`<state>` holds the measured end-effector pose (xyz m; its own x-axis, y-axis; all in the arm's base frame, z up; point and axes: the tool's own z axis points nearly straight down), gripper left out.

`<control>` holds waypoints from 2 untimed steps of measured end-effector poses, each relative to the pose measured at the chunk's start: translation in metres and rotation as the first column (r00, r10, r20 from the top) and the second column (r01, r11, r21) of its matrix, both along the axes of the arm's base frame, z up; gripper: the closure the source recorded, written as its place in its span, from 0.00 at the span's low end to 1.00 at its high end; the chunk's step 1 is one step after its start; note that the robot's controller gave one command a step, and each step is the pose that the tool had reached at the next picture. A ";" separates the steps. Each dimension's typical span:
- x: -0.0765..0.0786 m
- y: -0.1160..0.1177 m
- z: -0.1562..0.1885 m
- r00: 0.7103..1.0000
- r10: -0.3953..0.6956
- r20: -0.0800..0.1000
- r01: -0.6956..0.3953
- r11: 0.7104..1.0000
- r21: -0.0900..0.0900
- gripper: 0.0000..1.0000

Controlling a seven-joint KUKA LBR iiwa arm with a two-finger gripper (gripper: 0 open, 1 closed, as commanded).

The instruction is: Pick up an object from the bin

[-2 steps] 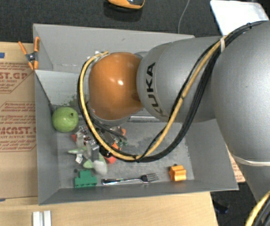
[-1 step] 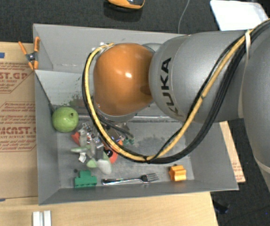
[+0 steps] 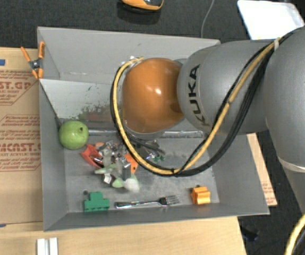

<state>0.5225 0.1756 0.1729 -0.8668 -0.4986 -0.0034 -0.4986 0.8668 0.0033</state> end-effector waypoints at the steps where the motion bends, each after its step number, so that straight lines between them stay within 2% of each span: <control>1: 0.013 -0.012 -0.030 0.998 0.067 0.005 -0.067 0.998 -0.001 1.00; 2: -0.012 0.022 -0.046 0.977 0.214 0.002 -0.214 0.977 -0.001 1.00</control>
Offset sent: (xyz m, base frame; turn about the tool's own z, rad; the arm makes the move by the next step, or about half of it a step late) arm -0.0099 0.0194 -0.0453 -0.2112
